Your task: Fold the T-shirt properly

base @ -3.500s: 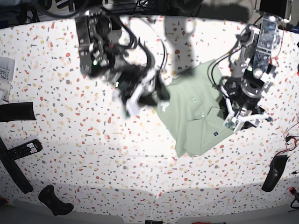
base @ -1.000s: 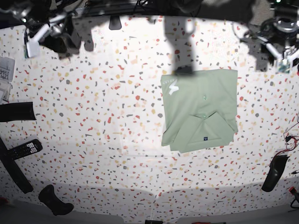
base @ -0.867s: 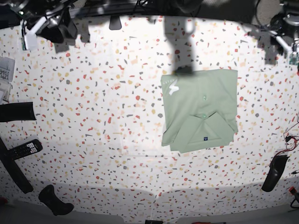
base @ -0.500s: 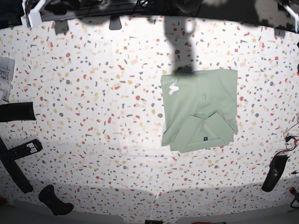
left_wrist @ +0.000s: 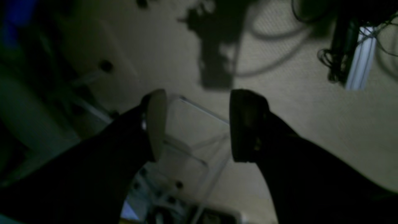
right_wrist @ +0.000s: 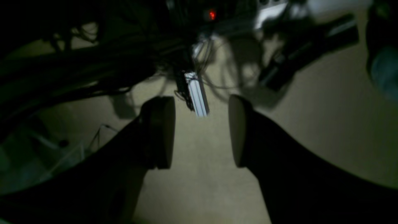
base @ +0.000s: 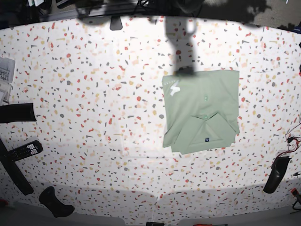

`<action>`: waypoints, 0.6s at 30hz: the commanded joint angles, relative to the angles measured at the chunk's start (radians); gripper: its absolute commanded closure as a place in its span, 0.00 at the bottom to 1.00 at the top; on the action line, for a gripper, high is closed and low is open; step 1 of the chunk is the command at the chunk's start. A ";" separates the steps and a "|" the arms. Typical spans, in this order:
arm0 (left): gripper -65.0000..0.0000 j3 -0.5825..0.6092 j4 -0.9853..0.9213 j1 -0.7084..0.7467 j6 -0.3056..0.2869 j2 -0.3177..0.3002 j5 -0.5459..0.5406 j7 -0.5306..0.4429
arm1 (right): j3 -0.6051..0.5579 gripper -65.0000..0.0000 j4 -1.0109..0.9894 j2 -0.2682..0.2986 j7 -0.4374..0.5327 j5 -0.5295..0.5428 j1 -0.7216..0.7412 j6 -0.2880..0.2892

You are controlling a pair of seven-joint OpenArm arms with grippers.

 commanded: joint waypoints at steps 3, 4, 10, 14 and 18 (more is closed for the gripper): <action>0.55 -0.006 -0.177 -0.032 -0.061 -0.006 0.000 -0.053 | 0.004 0.58 -0.177 0.069 0.018 0.006 0.061 0.007; 0.55 -0.006 -0.235 -0.048 -0.075 -0.006 0.000 -0.083 | 0.003 0.58 -0.234 0.089 0.020 0.006 0.085 0.007; 0.55 0.099 -0.443 -0.133 -0.097 -0.002 0.033 -0.135 | -0.124 0.58 -0.430 0.179 0.198 -0.135 0.153 0.007; 0.55 0.262 -0.493 -0.192 -0.095 0.034 0.071 -0.179 | -0.315 0.58 -0.438 0.183 0.328 -0.285 0.190 0.007; 0.55 0.362 -0.595 -0.285 -0.052 0.130 0.072 -0.219 | -0.523 0.58 -0.446 0.177 0.380 -0.342 0.251 -0.049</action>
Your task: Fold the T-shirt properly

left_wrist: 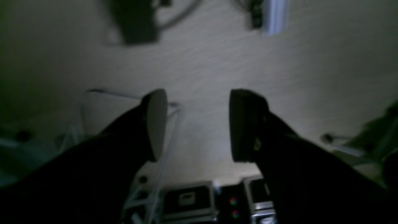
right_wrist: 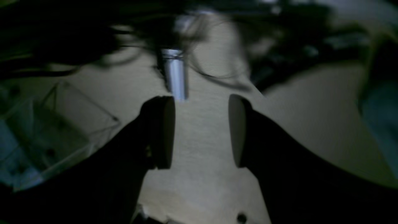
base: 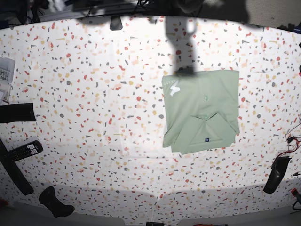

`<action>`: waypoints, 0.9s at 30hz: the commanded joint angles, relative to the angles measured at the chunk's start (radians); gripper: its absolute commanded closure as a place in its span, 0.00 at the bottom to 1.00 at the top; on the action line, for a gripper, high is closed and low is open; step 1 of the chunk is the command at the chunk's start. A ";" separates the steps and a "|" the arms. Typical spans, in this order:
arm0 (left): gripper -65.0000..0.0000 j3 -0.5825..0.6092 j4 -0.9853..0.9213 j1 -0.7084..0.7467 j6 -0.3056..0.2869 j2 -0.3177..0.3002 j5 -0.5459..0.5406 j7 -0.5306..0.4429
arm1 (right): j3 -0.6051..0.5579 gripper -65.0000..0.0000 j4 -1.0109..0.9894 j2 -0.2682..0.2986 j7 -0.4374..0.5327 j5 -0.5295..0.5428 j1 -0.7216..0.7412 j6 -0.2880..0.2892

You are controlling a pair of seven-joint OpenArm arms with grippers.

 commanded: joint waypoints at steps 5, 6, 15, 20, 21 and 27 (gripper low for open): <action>0.55 0.004 -0.197 -0.114 0.080 0.082 0.003 -0.021 | -0.230 0.58 -0.122 0.019 0.083 -0.053 0.087 -0.064; 0.55 0.004 -0.240 -0.140 0.087 0.089 0.002 -0.029 | -0.272 0.58 -0.166 0.019 0.106 -0.053 0.112 -0.089; 0.55 0.000 -0.428 -0.288 0.087 0.103 0.002 -0.091 | -0.547 0.58 -0.595 -0.034 0.272 -0.079 0.394 -0.243; 0.55 0.000 -0.430 -0.298 0.087 0.109 0.002 -0.103 | -0.623 0.58 -0.685 -0.082 0.328 -0.078 0.473 -0.250; 0.55 0.000 -0.430 -0.298 0.090 0.111 0.003 -0.104 | -0.628 0.58 -0.682 -0.090 0.333 -0.079 0.474 -0.248; 0.55 0.000 -0.430 -0.298 0.133 0.127 0.003 -0.103 | -0.632 0.58 -0.657 -0.112 0.345 -0.078 0.475 -0.231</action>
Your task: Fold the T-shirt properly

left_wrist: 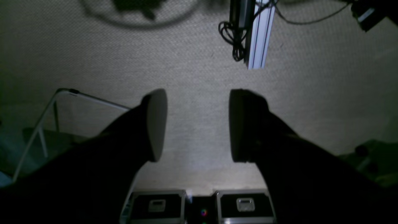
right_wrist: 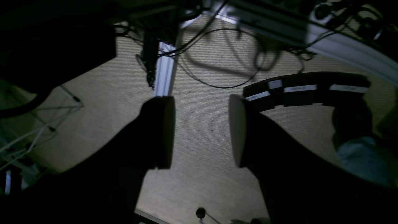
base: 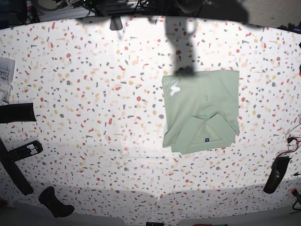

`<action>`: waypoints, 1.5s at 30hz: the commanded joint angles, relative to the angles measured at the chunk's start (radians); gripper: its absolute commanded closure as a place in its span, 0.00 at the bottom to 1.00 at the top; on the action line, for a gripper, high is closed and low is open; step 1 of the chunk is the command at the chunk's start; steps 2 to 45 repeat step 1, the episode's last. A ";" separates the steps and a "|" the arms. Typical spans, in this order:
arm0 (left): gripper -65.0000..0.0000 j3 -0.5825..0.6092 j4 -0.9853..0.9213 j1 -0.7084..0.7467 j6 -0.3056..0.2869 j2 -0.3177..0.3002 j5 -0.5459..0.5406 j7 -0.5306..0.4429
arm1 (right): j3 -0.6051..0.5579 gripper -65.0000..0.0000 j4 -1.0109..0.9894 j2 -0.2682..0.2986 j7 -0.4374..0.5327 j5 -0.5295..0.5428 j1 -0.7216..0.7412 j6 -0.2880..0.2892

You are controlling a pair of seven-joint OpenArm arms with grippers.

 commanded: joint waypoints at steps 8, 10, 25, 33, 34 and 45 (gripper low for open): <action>0.55 0.000 0.001 0.011 -0.001 -0.002 0.004 0.003 | 0.000 0.58 0.011 0.010 0.009 0.001 -0.002 0.014; 0.55 0.000 0.001 0.011 -0.001 -0.002 0.004 0.003 | 0.000 0.58 0.011 0.010 0.009 0.001 -0.002 0.014; 0.55 0.000 0.001 0.011 -0.001 -0.002 0.004 0.003 | 0.000 0.58 0.011 0.010 0.009 0.001 -0.002 0.014; 0.55 0.000 0.001 0.011 -0.001 -0.002 0.004 0.003 | 0.000 0.58 0.011 0.010 0.009 0.001 -0.002 0.014; 0.55 0.000 0.001 0.011 -0.001 -0.002 0.004 0.003 | 0.000 0.58 0.011 0.010 0.009 0.001 -0.002 0.014; 0.55 0.000 0.001 0.011 -0.001 -0.002 0.004 0.003 | 0.000 0.58 0.011 0.010 0.009 0.001 -0.002 0.014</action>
